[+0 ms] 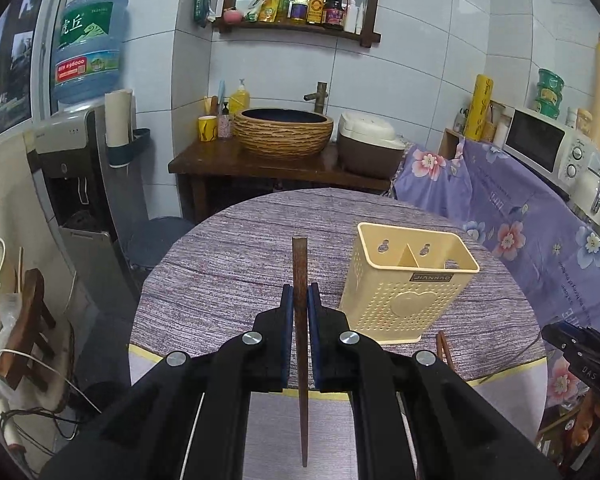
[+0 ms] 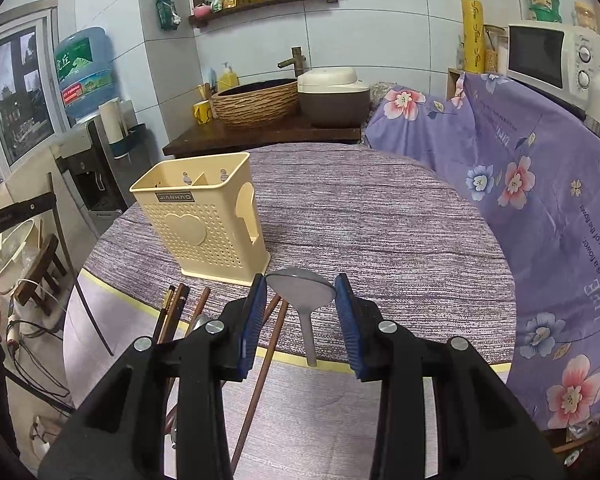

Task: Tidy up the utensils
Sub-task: 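Carry spoon and chopstick into the cream basket and open both tools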

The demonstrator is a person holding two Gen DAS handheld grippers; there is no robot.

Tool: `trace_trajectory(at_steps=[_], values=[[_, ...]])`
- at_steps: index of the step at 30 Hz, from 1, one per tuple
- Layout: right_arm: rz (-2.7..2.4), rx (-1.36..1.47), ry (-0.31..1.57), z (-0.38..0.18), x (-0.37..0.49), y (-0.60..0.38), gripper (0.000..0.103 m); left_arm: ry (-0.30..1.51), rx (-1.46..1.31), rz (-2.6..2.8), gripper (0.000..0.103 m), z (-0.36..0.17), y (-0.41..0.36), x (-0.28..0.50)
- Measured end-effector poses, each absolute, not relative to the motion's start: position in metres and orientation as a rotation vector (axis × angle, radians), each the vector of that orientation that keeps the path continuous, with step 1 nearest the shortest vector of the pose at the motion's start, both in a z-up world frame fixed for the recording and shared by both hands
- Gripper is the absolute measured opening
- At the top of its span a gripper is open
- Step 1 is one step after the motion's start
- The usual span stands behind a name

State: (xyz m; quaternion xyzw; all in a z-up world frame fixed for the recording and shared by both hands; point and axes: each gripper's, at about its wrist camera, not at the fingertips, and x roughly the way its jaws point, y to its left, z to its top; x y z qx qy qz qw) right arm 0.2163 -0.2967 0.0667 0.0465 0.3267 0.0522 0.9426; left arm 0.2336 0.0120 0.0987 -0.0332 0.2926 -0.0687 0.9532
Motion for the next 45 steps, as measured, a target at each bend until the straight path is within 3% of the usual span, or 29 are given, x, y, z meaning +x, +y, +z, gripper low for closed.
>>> trace_trajectory(at_steps=[5, 14, 18, 30, 38, 39, 45], values=[[0.132, 0.086, 0.641, 0.083, 0.221, -0.294, 0.036, 0.547, -0.077, -0.141, 0.008, 0.123, 0.019, 0.233], [0.281, 0.116, 0.417, 0.203, 0.256, -0.268, 0.036, 0.318, -0.179, -0.215, 0.008, 0.243, 0.015, 0.243], [0.318, 0.128, 0.407, 0.222, 0.286, -0.248, 0.036, 0.268, -0.208, -0.231, 0.008, 0.265, -0.003, 0.265], [0.307, 0.055, 0.543, 0.118, 0.325, -0.216, 0.036, 0.38, -0.231, -0.239, 0.008, 0.156, -0.032, 0.321], [0.289, 0.025, 0.575, 0.083, 0.329, -0.207, 0.036, 0.467, -0.183, -0.233, 0.008, 0.112, -0.037, 0.326], [0.287, 0.014, 0.588, 0.08, 0.331, -0.205, 0.017, 0.478, -0.18, -0.234, 0.008, 0.109, -0.037, 0.327], [0.281, 0.049, 0.602, 0.07, 0.336, -0.209, 0.016, 0.483, -0.168, -0.226, 0.008, 0.101, -0.039, 0.328]])
